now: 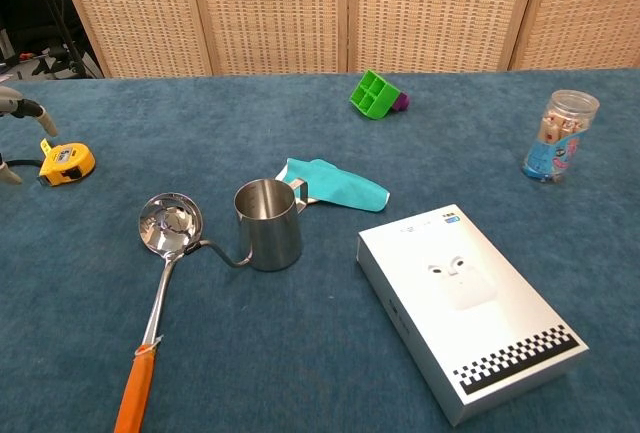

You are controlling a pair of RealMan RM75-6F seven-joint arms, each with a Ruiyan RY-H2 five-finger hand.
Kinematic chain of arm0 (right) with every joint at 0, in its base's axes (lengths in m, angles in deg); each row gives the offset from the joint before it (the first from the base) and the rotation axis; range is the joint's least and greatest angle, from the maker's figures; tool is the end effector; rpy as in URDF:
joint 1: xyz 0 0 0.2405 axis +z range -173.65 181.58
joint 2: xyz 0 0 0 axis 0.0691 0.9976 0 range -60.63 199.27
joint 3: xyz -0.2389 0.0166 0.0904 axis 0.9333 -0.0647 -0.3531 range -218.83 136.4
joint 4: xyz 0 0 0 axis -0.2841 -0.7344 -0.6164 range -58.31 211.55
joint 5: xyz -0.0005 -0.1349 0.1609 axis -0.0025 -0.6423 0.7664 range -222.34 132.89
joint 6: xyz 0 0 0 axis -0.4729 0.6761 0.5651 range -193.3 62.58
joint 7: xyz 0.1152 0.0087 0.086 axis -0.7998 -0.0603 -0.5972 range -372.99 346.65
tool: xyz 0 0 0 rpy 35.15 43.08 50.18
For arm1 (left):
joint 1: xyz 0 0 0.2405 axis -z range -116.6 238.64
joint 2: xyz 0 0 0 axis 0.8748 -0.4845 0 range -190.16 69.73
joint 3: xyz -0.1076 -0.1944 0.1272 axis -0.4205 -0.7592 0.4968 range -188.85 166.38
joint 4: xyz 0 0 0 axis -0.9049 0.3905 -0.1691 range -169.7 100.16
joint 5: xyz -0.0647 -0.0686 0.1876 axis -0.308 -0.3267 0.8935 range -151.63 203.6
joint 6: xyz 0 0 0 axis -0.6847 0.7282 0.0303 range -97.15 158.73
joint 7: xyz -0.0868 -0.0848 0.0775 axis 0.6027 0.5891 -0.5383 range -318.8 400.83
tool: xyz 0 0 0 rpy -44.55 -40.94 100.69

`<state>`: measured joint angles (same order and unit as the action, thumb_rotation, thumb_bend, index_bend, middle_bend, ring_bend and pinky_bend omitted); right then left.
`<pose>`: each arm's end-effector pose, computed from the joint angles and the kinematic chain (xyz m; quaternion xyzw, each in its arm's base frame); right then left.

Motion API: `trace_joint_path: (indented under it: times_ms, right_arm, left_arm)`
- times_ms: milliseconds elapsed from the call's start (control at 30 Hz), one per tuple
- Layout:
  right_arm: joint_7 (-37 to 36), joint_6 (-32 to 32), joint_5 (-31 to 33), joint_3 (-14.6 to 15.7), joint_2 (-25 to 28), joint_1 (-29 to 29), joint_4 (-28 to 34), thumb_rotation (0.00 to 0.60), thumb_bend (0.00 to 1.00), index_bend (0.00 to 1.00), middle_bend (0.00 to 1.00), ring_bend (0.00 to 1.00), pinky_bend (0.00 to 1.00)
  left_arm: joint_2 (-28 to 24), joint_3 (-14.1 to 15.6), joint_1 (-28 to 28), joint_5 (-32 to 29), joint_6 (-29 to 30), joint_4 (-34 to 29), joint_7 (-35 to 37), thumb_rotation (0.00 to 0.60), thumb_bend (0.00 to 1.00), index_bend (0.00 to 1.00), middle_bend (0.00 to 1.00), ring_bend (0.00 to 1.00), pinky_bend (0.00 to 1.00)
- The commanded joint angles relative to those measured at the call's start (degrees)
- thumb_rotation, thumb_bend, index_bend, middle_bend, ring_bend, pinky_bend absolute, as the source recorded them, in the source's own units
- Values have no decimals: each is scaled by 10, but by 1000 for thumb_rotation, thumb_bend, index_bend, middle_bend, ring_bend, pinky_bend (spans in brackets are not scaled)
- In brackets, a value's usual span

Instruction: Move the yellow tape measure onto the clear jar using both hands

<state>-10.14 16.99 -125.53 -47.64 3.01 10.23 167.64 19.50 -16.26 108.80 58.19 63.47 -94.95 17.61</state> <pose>-0.3168 -0.2015 0.1565 0.5741 -0.3883 0.3769 0.6145 -0.2988 0.4239 0.0799 -0.6586 -0.4770 -0.1422 0.5643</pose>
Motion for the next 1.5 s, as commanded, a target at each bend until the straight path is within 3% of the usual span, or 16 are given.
trace_joint_path:
  times_ms: [33,767,1500]
  right_arm:
    - [-1,-1,1,0,0,0,-1,600,105,0,0,0,0]
    - [-8,-2,-3,2,2,1,-1,600,105,0,0,0,0]
    - [-14,7,-9,3,3,-2,1,600,105,0,0,0,0]
  left_arm:
    - [8,4,3,-1,5,7,-3,600,192,220,0,0,0]
    - [58,8,24,-20,11,55,-17,600,200,225,0,0,0]
    - [100,3,19,-15,23,94,-28,600,310,361,0,0,0]
